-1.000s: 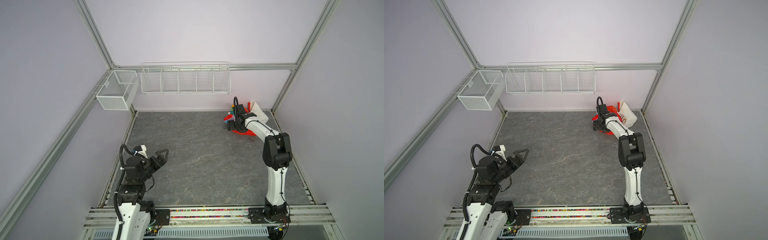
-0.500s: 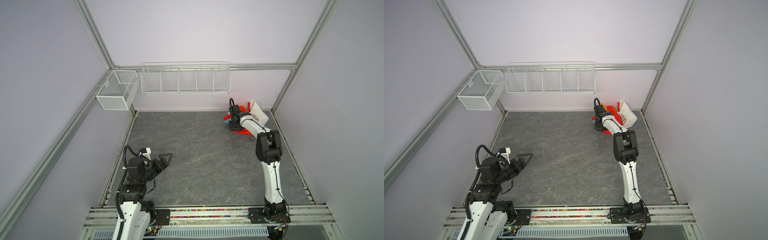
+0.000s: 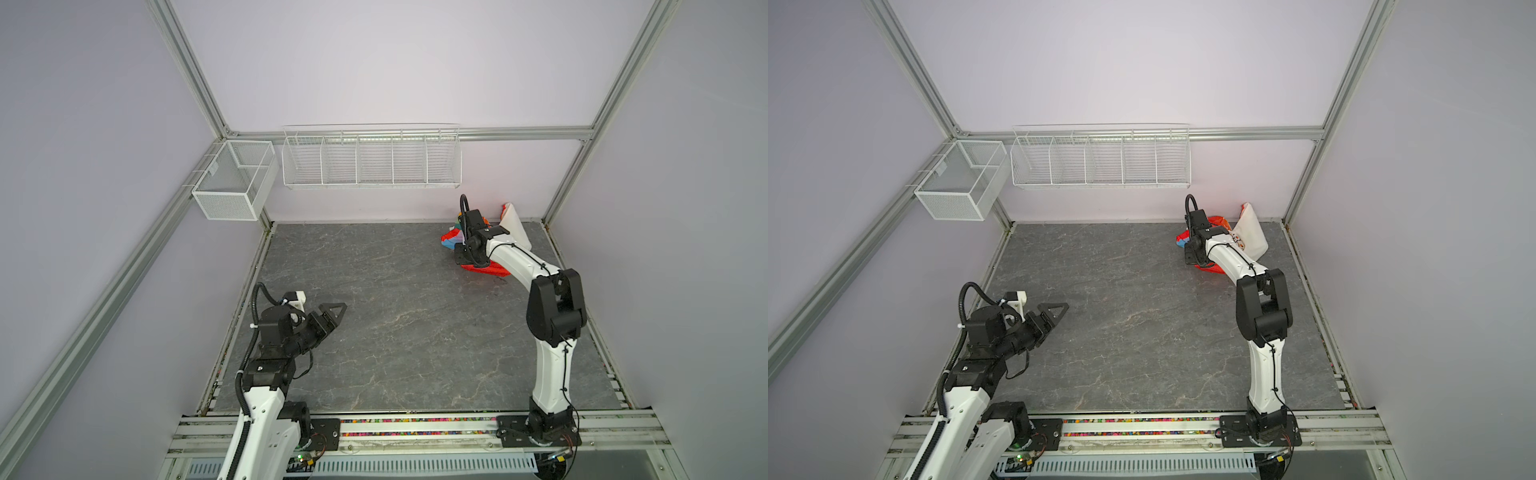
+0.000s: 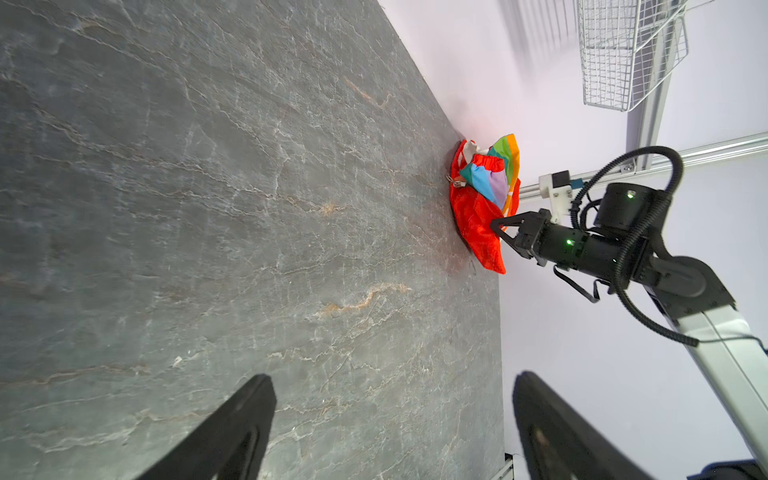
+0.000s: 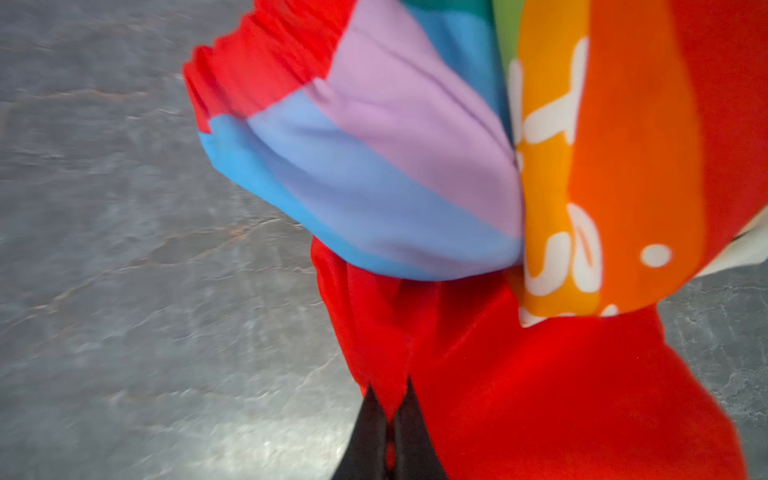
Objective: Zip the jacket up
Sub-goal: 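Grasp the red hem with the right gripper and drag the jacket nearer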
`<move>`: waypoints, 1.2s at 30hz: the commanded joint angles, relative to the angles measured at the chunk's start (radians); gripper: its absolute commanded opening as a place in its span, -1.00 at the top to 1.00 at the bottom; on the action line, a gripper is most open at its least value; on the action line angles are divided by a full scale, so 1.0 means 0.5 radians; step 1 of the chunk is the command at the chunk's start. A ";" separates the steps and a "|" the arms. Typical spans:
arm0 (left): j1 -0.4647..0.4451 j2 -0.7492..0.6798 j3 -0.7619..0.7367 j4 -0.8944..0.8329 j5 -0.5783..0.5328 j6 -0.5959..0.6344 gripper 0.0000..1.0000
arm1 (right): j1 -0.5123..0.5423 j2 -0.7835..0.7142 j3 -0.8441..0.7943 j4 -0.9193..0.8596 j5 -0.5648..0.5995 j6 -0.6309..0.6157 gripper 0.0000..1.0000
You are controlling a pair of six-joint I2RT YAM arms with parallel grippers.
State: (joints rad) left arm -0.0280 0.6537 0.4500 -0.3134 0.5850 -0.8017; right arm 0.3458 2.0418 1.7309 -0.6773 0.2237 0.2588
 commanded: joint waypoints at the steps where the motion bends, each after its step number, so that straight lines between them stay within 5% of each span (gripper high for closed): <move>1: -0.014 0.051 0.039 0.140 0.006 -0.044 -0.79 | 0.084 -0.166 -0.106 0.035 -0.149 0.058 0.87; 13: -0.268 0.525 0.039 0.570 -0.115 -0.159 -0.72 | 0.465 -0.437 -0.340 0.087 -0.382 0.211 0.87; 36: -0.512 0.879 0.168 0.770 -0.244 -0.159 -0.69 | 1.134 -0.744 -0.843 0.242 -0.371 0.435 0.87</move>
State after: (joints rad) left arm -0.2710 1.0767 0.5034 0.0360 0.4885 -0.8810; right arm 0.8913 1.7130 1.3418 -0.5831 0.0376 0.4431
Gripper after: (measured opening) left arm 0.847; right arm 0.069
